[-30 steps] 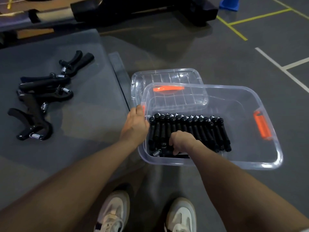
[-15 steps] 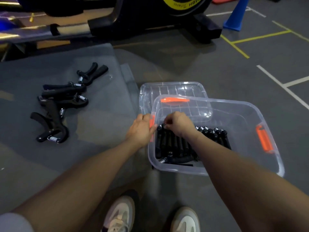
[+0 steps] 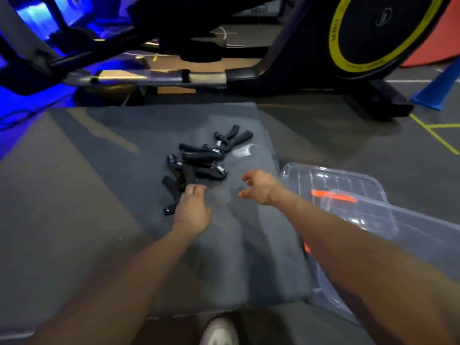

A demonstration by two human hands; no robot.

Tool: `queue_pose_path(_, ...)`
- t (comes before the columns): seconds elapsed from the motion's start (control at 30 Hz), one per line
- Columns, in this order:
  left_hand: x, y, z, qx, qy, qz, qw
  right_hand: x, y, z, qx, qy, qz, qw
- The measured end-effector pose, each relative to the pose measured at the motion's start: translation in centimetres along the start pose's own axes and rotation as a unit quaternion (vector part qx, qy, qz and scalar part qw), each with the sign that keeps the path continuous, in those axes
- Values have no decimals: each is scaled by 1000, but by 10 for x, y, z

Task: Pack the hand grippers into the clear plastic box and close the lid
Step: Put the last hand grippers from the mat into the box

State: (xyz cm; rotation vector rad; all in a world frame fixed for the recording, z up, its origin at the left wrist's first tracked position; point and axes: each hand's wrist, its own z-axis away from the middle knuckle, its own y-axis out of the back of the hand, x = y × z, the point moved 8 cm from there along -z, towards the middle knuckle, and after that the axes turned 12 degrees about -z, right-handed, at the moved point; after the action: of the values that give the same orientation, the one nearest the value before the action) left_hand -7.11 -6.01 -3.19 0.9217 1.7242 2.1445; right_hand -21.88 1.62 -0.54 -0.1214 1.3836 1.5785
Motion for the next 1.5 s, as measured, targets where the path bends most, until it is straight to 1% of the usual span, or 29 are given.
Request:
queue_pose_path(0.17,-75,-8,-12,0,76,11,997,-28,-88,-39,-42,-10,-36,998)
queue_pose_path(0.23,-94,-18,-14,-16,100,8,995,-29,-116,-50,-53,-28,-62,996)
queue_pose_path(0.3,-104,-28,-15,-28,107,9,994,-28,-136,-59,-55,-41,-115,991)
queue_pose_path(0.43,-112,-36,-19,-44,108,18,993,-21,-149,-66,-22,-67,-210,975)
queue_pose_path(0.53,-108,-29,-22,-26,116,55,991,-16,-140,-58,-17,-61,-250,966)
queue_pose_path(0.63,-74,-9,-22,-13,109,183,977,-17,-108,-39,-49,-29,-296,953)
queue_pose_path(0.73,-16,3,-22,-48,48,307,949,-6,-53,-13,-56,-32,-320,945)
queue_pose_path(0.8,25,6,-20,-67,12,334,940,12,-16,7,-49,-51,-346,935)
queue_pose_path(0.87,68,9,-19,-73,-27,322,943,33,25,26,-3,-52,-348,936)
queue_pose_path(0.9,91,9,-18,-78,-47,300,949,45,47,34,39,-43,-340,939)
queue_pose_path(0.97,138,3,-14,-98,-89,261,956,72,93,51,151,-27,-299,942)
queue_pose_path(1.03,181,-7,-8,-110,-123,221,961,101,128,72,226,-36,-265,936)
queue_pose_path(1.1,220,-20,-3,-114,-142,187,965,124,152,96,269,-37,-216,938)
queue_pose_path(1.2,268,-38,8,-122,-166,148,967,155,173,125,298,-32,-114,947)
queue_pose_path(1.27,292,-54,17,-135,-190,81,969,169,181,140,299,-14,-75,951)
queue_pose_path(1.3,302,-60,23,-142,-203,52,968,176,182,144,284,-4,-74,956)
queue_pose_path(1.37,318,-77,36,-162,-229,27,959,190,177,149,230,-10,-57,972)
queue_pose_path(1.5,324,-107,55,-182,-241,4,953,228,151,153,120,-74,13,990)
